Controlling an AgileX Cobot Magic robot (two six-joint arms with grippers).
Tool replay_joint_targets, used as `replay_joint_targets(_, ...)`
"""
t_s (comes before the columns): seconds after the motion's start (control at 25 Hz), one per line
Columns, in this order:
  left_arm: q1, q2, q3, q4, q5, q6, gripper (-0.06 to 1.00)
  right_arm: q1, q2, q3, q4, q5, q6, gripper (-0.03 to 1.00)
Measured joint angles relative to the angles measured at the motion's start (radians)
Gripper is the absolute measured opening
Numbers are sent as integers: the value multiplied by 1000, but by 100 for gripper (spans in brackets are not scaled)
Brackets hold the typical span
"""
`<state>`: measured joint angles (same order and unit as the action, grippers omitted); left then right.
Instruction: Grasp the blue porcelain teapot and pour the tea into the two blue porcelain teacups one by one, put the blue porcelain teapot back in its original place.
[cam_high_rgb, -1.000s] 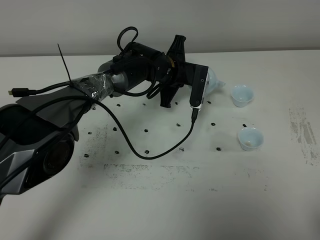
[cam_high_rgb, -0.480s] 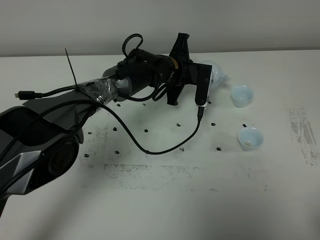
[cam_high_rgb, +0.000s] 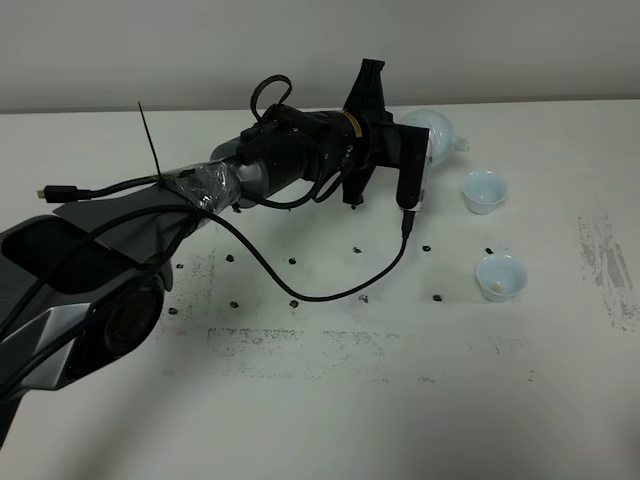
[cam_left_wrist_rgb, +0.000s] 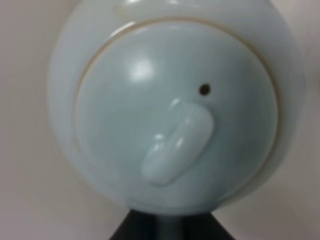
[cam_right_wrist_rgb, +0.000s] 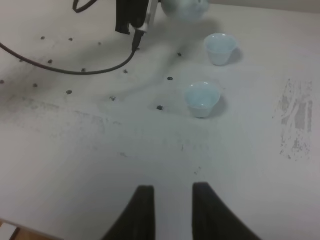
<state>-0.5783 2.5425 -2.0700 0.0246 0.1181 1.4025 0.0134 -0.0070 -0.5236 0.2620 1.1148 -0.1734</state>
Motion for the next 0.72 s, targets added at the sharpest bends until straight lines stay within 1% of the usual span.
replay_joint_targets(0.08,-1,7,0,2,-4,3,9,0,0,0,0,0,0,22)
replay_joint_targets(0.4,-9,14,0,6,-84,31,9,0,0,0,0,0,0,22)
replay_joint_targets(0.72,-13,14,0,9,-112,37,9,0,0,0,0,0,0,22)
